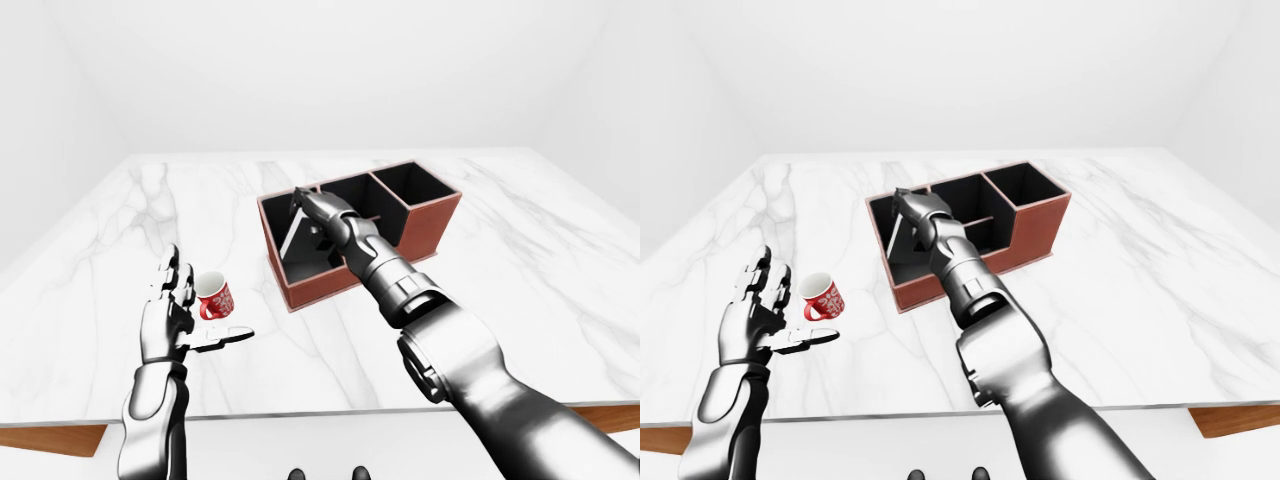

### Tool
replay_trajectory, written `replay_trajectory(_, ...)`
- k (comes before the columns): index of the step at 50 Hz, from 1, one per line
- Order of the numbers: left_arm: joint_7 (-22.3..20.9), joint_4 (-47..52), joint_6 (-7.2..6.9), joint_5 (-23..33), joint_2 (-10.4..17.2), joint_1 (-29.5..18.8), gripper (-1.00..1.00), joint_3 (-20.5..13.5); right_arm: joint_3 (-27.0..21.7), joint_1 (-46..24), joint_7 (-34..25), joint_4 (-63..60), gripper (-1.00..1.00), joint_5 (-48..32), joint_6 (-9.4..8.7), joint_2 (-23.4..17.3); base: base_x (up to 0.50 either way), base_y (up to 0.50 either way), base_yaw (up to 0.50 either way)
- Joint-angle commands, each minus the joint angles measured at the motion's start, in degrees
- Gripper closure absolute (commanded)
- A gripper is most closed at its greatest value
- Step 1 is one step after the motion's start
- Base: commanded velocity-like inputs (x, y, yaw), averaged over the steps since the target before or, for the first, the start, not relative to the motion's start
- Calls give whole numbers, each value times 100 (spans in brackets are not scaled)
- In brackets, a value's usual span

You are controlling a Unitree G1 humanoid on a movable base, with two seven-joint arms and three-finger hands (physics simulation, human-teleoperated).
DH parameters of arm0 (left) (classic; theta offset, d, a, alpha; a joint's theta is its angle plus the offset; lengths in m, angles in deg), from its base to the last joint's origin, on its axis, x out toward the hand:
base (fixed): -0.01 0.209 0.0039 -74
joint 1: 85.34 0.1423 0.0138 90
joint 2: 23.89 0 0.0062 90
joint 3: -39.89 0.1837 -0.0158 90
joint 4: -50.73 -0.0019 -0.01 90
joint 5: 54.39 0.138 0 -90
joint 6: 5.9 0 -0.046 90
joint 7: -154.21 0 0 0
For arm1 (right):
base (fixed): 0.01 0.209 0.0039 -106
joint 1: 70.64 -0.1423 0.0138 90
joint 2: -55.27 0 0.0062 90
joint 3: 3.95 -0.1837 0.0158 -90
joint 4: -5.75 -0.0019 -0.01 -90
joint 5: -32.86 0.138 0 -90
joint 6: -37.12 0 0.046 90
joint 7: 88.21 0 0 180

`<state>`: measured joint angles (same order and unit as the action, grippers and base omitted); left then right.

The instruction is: Pick up the book and place it in the left compartment of the caddy.

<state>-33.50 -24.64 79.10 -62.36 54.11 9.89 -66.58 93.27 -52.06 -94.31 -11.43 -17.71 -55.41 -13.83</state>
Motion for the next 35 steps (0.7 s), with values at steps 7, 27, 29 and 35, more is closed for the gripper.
replay_trajectory(7, -22, 63, 0, -26, 1, 11, -100, -42, -51, -54, 252, 35, 100, -641, 67, 58, 0, 0, 0)
replay_trajectory(27, -19, 39, 0, -45, 19, -23, -100, -56, -56, 37, 291, 76, 100, -885, 105, 195, 0, 0, 0)
replay_trajectory(29, -20, 34, 0, -44, 19, -26, -100, -55, -57, 41, 300, 78, 100, -890, 109, 199, 0, 0, 0)
replay_trajectory(35, -16, 14, 0, -50, 25, -42, -100, -57, -46, 89, 326, 96, 100, -919, 146, 213, 0, 0, 0)
